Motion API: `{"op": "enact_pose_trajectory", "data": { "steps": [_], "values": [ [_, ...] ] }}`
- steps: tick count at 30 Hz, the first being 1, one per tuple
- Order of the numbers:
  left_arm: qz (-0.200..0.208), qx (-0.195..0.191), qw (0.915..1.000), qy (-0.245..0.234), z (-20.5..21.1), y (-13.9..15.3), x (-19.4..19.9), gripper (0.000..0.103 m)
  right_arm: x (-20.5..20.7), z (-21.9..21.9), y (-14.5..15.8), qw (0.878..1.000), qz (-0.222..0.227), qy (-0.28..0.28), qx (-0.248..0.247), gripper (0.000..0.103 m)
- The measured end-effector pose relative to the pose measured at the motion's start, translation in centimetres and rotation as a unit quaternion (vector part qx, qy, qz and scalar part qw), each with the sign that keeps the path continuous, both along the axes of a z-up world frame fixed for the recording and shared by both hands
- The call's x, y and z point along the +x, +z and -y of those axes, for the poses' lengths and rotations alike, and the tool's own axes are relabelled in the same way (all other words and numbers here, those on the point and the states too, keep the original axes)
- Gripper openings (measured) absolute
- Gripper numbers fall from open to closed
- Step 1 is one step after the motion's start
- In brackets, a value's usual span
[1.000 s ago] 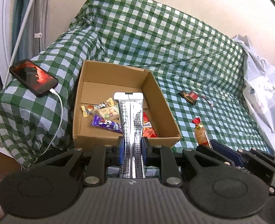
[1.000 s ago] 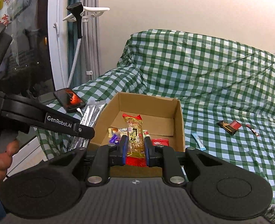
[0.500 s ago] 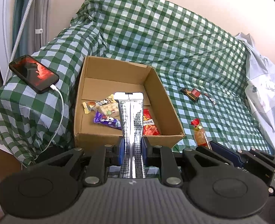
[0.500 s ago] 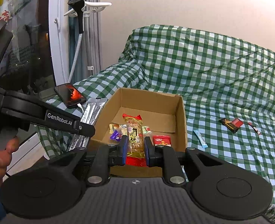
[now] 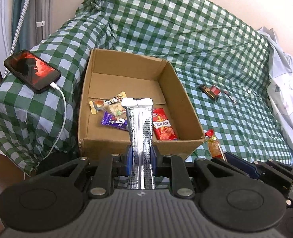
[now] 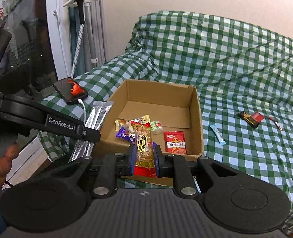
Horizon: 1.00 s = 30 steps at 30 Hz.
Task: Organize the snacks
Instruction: 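Carry the silver-white bar over the box with left tool while right carries the candy, then open the right tool to drop the red-gold candy into the box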
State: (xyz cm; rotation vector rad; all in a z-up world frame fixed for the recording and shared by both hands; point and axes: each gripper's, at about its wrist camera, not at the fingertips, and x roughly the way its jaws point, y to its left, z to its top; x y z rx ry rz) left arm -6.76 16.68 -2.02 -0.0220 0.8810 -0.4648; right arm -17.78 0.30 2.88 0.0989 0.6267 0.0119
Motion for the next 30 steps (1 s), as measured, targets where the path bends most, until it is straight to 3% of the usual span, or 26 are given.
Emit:
{"op": "enact_pose_trajectory", "data": {
  "steps": [13, 20, 30],
  "values": [
    [-0.007, 0.014, 0.9998, 0.008, 2.2, 0.2, 6.1, 0.021, 5.1, 2.5, -0.9, 0.999, -0.009, -0.03, 0.017, 0.018],
    [-0.007, 0.022, 0.9996, 0.018, 3.9, -0.6, 10.8, 0.021, 9.6, 3.6, -1.8, 1.0, -0.001, -0.029, 0.001, 0.008],
    [-0.021, 0.028, 0.9987, 0.037, 4.2, -1.9, 16.3, 0.021, 13.3, 9.1, -4.1, 0.994, -0.027, -0.1, 0.022, 0.006]
  ]
}}
